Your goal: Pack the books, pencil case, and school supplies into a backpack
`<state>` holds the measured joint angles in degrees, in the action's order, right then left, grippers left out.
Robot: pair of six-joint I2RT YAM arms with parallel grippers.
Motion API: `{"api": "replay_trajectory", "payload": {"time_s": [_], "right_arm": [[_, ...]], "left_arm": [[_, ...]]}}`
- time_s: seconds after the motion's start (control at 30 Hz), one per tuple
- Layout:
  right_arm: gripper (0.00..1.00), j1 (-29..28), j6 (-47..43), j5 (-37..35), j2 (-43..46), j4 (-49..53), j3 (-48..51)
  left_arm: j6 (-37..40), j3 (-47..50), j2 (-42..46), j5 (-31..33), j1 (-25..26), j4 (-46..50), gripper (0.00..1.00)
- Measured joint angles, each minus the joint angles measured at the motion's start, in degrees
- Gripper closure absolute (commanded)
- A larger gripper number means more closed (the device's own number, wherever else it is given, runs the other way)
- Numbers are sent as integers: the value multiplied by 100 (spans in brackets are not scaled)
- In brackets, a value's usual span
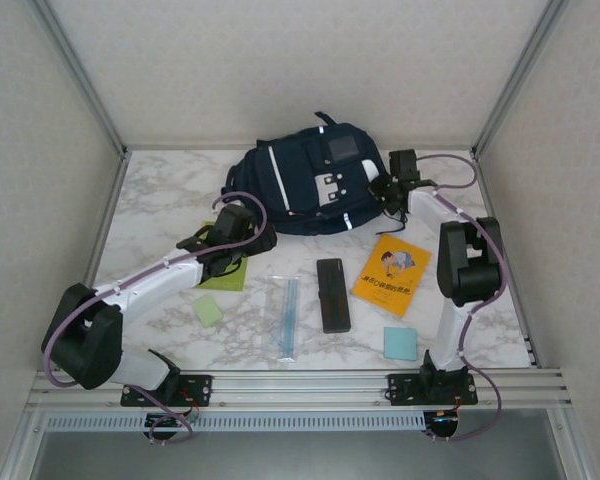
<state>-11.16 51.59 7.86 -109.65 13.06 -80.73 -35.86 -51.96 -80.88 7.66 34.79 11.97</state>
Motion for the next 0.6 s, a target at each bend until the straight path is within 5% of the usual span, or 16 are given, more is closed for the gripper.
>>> {"api": "replay_trajectory", "payload": {"time_s": [0.3, 0.6], "right_arm": [[100, -28, 66, 680, 463, -184, -289], [100, -39, 310, 881, 463, -101, -678]], "left_arm": [[160, -516, -186, -584, 356, -11, 11], [627, -562, -647, -691, 756, -387, 28]]}}
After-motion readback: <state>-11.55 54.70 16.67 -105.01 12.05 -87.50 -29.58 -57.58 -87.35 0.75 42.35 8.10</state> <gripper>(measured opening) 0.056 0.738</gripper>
